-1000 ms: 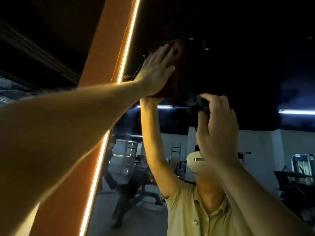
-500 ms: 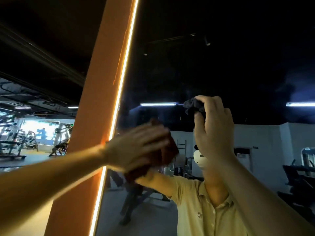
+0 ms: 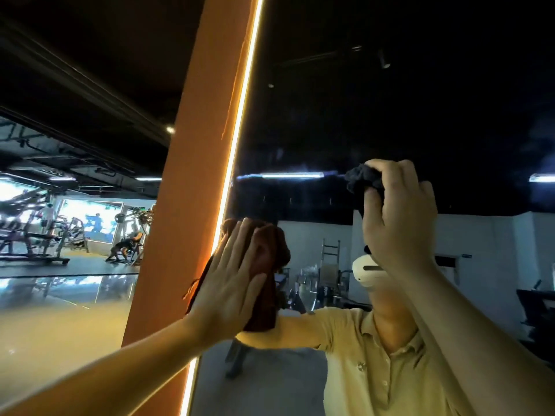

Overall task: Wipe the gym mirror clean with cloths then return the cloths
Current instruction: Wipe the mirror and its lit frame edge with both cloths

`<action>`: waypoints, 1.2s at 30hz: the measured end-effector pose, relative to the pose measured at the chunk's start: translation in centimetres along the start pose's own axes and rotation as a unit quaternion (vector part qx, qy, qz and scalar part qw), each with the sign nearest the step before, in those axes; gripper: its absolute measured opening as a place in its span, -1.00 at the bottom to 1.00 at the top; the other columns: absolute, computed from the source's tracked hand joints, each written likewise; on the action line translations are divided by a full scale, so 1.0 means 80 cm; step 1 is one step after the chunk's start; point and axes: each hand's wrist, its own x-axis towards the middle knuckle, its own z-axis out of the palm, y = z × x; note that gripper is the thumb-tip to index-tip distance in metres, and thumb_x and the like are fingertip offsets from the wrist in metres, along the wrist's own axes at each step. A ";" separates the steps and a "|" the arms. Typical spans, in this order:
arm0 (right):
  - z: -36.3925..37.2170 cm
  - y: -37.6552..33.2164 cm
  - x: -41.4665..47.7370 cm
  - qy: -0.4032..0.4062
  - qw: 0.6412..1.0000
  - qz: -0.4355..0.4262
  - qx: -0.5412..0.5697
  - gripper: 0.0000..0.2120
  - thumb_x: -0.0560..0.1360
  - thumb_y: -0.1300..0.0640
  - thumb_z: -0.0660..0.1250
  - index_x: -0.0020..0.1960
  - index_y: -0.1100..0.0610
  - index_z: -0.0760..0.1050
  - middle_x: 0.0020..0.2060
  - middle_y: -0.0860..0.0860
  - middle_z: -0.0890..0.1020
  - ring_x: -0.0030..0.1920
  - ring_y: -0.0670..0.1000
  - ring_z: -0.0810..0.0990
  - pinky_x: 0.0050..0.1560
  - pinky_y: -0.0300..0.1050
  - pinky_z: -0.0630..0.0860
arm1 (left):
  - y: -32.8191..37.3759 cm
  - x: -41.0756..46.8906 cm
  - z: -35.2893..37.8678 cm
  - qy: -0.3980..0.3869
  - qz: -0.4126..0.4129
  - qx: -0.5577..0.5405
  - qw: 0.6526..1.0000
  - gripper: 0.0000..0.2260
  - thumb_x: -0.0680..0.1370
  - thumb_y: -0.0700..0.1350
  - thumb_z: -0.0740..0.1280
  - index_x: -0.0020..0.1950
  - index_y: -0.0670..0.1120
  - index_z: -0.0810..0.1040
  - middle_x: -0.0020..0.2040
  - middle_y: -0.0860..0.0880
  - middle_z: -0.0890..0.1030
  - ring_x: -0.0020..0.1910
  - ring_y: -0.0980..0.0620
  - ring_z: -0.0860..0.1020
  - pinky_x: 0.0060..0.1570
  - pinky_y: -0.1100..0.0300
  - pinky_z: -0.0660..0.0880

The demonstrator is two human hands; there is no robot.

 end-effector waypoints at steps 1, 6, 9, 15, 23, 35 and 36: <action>-0.001 -0.001 0.000 0.003 1.000 -0.001 0.003 -0.69 0.60 0.19 0.24 0.33 0.16 0.47 0.11 0.15 0.56 -0.07 -0.16 0.28 -0.02 -0.04 0.33 | -0.003 -0.016 -0.003 -0.004 0.034 0.046 0.998 -0.37 0.74 0.27 -0.10 0.72 -0.04 -0.06 0.69 -0.28 0.02 0.67 -0.33 0.07 0.54 -0.42 0.18; 0.002 -0.003 -0.001 0.013 1.000 0.003 0.006 -0.69 0.60 0.19 0.23 0.33 0.16 0.47 0.10 0.16 0.57 -0.07 -0.27 0.14 -0.05 -0.01 0.37 | 0.007 0.121 -0.037 0.002 0.064 0.108 0.992 -0.37 0.75 0.20 -0.08 0.72 -0.11 -0.09 0.72 -0.16 -0.14 0.70 -0.12 -0.17 0.65 -0.21 -0.03; 0.001 -0.003 0.001 0.015 1.000 0.002 0.024 -0.68 0.61 0.16 0.21 0.33 0.17 0.48 0.09 0.13 0.56 -0.10 -0.20 0.27 -0.05 -0.01 0.40 | 0.069 0.250 -0.040 0.027 -0.049 0.054 0.997 -0.35 0.74 0.20 -0.02 0.72 -0.07 -0.16 0.72 -0.14 -0.19 0.69 -0.07 -0.22 0.66 -0.05 -0.22; -0.007 -0.001 0.003 0.057 0.993 0.063 0.083 -0.68 0.65 0.16 0.18 0.39 0.13 0.41 0.19 0.10 0.53 0.03 0.01 0.54 0.01 0.19 0.58 | 0.086 0.145 0.011 0.044 0.112 0.099 0.988 -0.39 0.75 0.16 -0.03 0.73 -0.07 -0.04 0.73 -0.13 -0.08 0.71 -0.08 -0.11 0.67 -0.10 -0.12; 0.001 -0.001 -0.001 0.026 0.999 0.021 0.015 -0.69 0.61 0.20 0.25 0.34 0.16 0.48 0.13 0.12 0.57 -0.09 -0.19 0.29 -0.02 -0.04 0.38 | -0.047 0.164 -0.075 -0.143 0.267 0.376 0.876 -0.33 0.67 0.22 -0.20 0.63 -0.14 0.24 0.71 -0.25 -0.05 0.69 -0.25 -0.18 0.63 -0.27 -0.04; 0.001 -0.002 0.000 0.037 0.997 0.050 0.042 -0.68 0.61 0.17 0.24 0.35 0.13 0.49 0.15 0.09 0.57 -0.09 -0.25 0.24 0.02 -0.10 0.32 | 0.067 0.128 0.002 -0.047 0.297 0.187 0.935 -0.40 0.75 0.19 -0.03 0.73 -0.05 0.00 0.73 -0.15 -0.09 0.71 -0.10 -0.13 0.67 -0.09 -0.17; 0.000 -0.002 0.000 0.034 0.998 0.043 0.043 -0.68 0.61 0.18 0.25 0.35 0.14 0.49 0.15 0.09 0.58 -0.09 -0.25 0.24 0.01 -0.09 0.33 | 0.052 0.144 -0.014 -0.061 0.312 0.205 0.926 -0.40 0.74 0.19 -0.03 0.72 -0.04 -0.05 0.72 -0.13 -0.11 0.71 -0.10 -0.14 0.67 -0.10 -0.16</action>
